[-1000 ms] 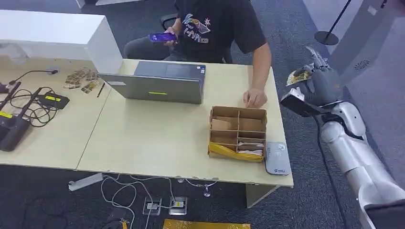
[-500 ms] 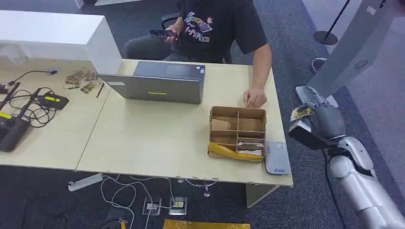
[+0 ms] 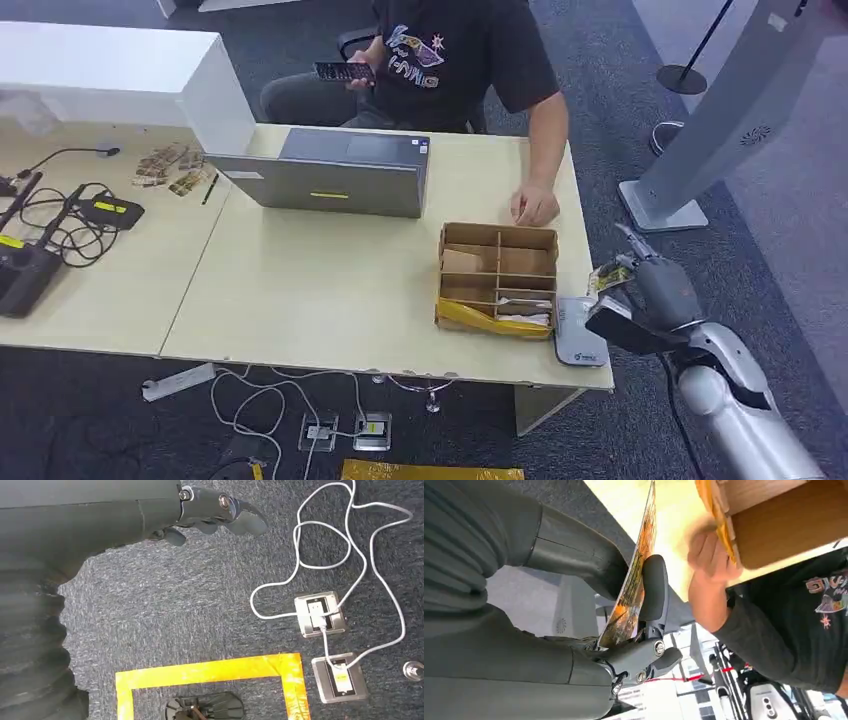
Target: Pass the card to the sensor for recognition and then transmit it.
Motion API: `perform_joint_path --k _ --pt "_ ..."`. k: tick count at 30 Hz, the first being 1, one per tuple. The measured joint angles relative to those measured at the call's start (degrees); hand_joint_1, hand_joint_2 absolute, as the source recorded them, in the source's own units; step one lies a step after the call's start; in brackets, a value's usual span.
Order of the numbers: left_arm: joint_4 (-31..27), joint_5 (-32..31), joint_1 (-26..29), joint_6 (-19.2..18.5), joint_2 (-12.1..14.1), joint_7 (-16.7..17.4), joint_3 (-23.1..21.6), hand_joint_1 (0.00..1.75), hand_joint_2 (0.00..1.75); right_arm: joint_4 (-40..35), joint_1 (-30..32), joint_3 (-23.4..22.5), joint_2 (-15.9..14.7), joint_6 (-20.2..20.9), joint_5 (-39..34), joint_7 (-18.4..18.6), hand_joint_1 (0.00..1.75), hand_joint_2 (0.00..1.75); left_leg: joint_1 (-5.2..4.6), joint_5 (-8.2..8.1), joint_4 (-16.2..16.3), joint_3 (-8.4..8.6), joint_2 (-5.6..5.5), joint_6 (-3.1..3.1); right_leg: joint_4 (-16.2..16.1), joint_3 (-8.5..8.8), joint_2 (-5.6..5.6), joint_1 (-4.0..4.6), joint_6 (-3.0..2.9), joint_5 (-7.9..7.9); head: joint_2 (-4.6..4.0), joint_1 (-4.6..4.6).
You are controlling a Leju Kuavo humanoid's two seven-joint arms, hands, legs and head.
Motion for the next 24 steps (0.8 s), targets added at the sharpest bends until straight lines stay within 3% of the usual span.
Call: perform_joint_path --k 8,24 --pt "0.1 0.4 0.0 0.2 0.0 0.7 0.0 0.0 1.75 -1.4 1.1 0.8 0.0 2.2 -0.5 1.1 1.75 1.75 0.01 0.0 0.0 0.01 0.0 0.0 0.0 -0.01 0.0 0.01 0.0 0.0 0.0 0.0" --pt "0.1 0.7 -0.1 0.6 0.0 1.0 0.0 0.0 1.75 -1.2 3.5 1.2 -0.3 2.1 -1.4 1.0 1.75 1.75 0.0 0.0 0.0 0.01 0.04 0.0 0.0 -0.02 0.03 0.0 0.0 0.0 0.0 0.0"
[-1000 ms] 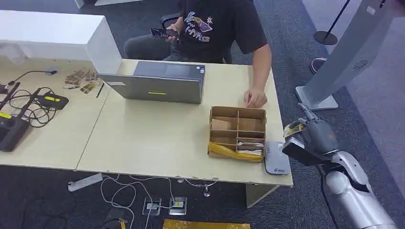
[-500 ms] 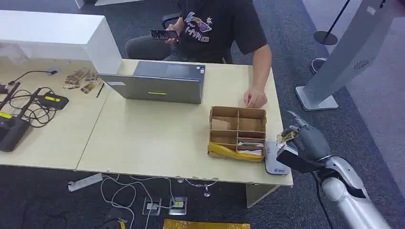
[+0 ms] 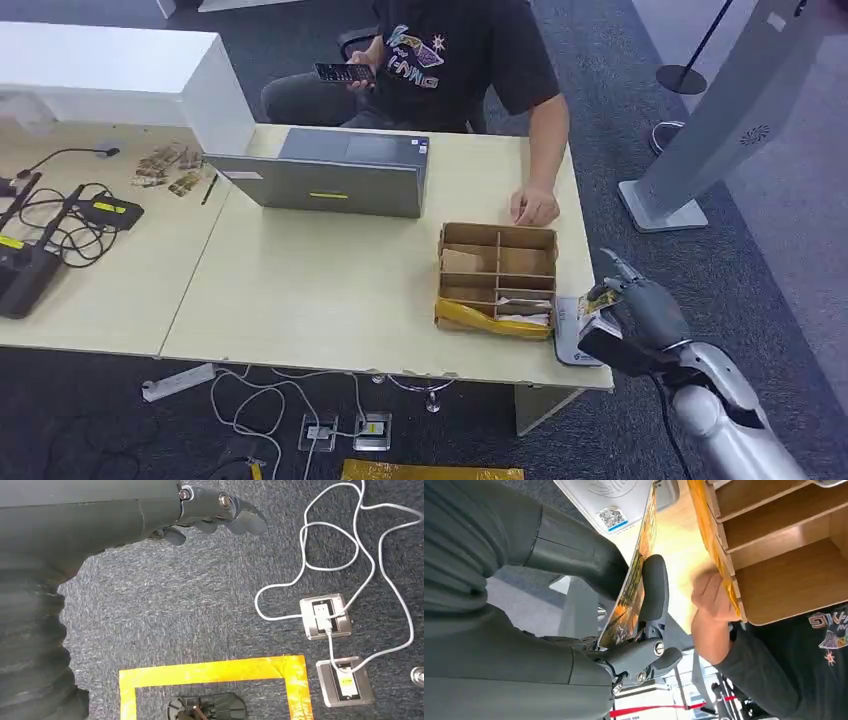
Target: Pass the card to the sensor for recognition and then transmit it.
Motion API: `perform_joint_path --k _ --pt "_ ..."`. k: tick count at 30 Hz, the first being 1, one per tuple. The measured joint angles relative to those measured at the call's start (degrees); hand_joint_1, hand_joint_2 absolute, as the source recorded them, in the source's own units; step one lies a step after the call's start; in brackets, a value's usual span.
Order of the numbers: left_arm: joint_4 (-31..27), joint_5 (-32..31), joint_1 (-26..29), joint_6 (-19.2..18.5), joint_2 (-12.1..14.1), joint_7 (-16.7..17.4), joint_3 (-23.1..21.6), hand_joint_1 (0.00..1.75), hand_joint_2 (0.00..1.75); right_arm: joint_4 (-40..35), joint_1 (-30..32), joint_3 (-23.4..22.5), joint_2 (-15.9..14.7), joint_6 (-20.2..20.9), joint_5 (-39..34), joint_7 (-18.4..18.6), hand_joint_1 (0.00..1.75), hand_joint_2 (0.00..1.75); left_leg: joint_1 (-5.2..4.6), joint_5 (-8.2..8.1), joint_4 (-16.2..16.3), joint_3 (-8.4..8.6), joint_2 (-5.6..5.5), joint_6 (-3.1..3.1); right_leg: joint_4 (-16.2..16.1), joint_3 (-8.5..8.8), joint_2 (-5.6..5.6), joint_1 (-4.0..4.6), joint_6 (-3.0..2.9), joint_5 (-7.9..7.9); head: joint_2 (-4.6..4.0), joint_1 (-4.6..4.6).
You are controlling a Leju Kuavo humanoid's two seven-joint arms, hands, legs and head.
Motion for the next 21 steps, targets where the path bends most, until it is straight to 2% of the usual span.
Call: perform_joint_path --k 21 --pt "0.1 0.3 0.0 0.0 0.0 0.5 0.0 0.0 1.75 2.2 0.2 0.5 -0.2 0.8 -0.7 0.0 1.75 1.75 0.0 0.0 0.0 0.0 0.0 0.0 0.0 0.0 -0.01 0.0 0.0 0.0 0.0 0.0"
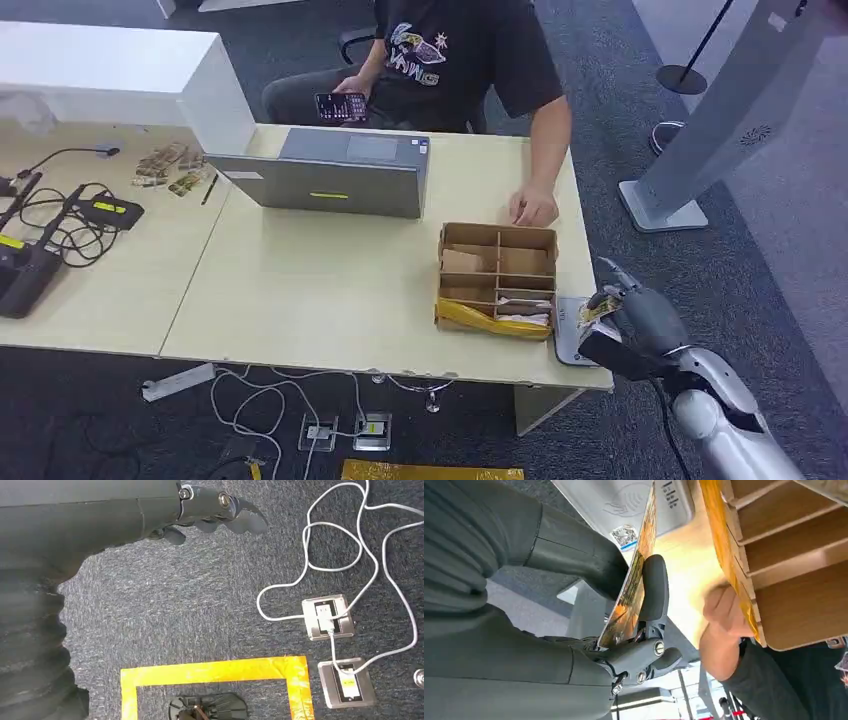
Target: Pass the card to the sensor for recognition and then transmit it.
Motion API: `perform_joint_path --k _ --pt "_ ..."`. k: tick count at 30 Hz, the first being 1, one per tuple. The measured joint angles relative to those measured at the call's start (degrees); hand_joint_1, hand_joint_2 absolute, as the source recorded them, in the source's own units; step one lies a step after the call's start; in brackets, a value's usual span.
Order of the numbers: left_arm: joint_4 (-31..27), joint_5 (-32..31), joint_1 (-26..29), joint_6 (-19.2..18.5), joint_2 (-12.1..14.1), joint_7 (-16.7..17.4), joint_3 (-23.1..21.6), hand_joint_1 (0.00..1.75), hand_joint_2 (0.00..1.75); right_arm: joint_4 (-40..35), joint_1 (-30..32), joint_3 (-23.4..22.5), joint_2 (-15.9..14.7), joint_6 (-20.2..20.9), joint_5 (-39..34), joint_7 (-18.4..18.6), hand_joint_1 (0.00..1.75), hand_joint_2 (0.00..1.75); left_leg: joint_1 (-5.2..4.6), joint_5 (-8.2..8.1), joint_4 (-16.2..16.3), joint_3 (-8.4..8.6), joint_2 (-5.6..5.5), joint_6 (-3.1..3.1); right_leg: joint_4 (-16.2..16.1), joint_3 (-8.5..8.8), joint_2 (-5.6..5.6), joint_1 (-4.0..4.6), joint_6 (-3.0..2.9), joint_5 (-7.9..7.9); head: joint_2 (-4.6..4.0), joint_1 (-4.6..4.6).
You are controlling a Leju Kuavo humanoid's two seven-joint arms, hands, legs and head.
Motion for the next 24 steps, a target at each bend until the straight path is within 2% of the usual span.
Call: perform_joint_path --k 24 --pt "0.8 0.3 -0.1 0.0 -0.1 1.2 0.1 0.0 1.75 6.9 -0.1 1.5 0.0 0.3 -0.2 -1.0 1.75 1.75 0.0 0.0 0.0 0.02 0.01 0.0 0.0 0.02 0.01 0.0 0.0 0.0 0.0 0.0"
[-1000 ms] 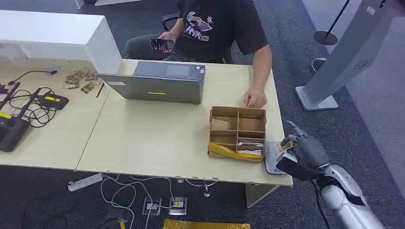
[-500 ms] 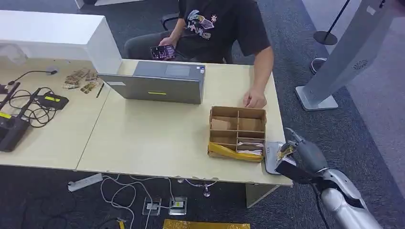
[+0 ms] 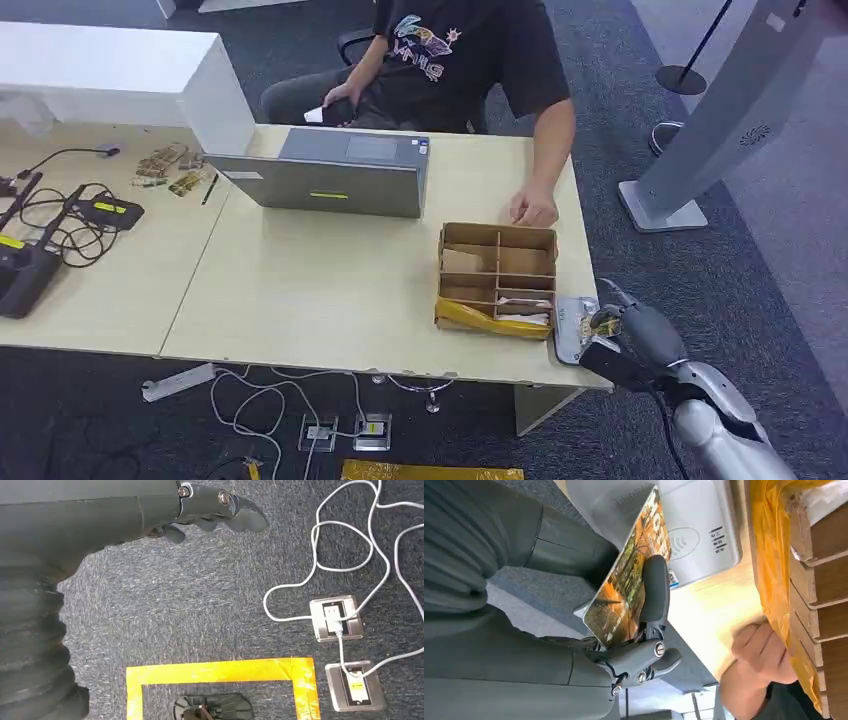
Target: Pass the card to the sensor for recognition and then transmit it.
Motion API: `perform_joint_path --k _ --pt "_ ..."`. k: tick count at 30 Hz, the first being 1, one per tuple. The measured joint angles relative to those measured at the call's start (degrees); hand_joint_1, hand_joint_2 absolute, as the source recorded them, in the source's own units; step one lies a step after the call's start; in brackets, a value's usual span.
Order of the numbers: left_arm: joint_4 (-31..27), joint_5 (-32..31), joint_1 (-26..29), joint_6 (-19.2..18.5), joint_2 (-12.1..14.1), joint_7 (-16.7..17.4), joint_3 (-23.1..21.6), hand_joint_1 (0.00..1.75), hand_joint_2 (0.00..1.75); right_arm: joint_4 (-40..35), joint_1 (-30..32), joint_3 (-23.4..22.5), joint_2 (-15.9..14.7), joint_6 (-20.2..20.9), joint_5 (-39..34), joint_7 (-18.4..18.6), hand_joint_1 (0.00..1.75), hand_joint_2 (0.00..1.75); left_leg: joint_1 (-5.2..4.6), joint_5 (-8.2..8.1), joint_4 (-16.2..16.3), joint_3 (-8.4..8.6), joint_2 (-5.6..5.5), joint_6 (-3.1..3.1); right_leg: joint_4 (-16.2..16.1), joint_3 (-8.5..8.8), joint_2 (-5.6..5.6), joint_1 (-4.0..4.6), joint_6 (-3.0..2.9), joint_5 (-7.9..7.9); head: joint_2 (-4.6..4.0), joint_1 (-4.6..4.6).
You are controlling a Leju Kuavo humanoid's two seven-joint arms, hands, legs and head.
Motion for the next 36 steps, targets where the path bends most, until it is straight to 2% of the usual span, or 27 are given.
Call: perform_joint_path --k 26,31,36 --pt "0.2 0.0 -0.1 0.1 -0.3 0.4 0.1 0.0 1.75 1.3 -1.4 0.3 0.2 0.2 0.1 -0.2 1.75 1.75 -0.01 0.0 0.0 0.01 0.0 0.0 0.0 0.03 0.0 -0.01 0.0 0.0 0.0 0.0" --pt "0.3 0.0 -0.2 0.1 -0.3 0.3 0.1 0.0 1.75 1.7 -4.9 -0.2 -0.1 0.3 0.1 -0.9 1.75 1.75 -0.02 0.0 0.0 0.02 0.03 0.0 0.0 0.02 0.01 -0.02 0.0 0.01 0.0 -0.02" --pt "0.3 -0.8 -0.3 0.5 -0.3 -0.9 0.1 0.0 1.75 1.7 -11.6 -2.0 -1.0 0.5 1.1 -1.6 1.75 1.75 -0.06 0.01 0.0 -0.01 0.04 0.01 0.0 0.01 0.02 -0.05 0.01 0.02 0.0 0.0"
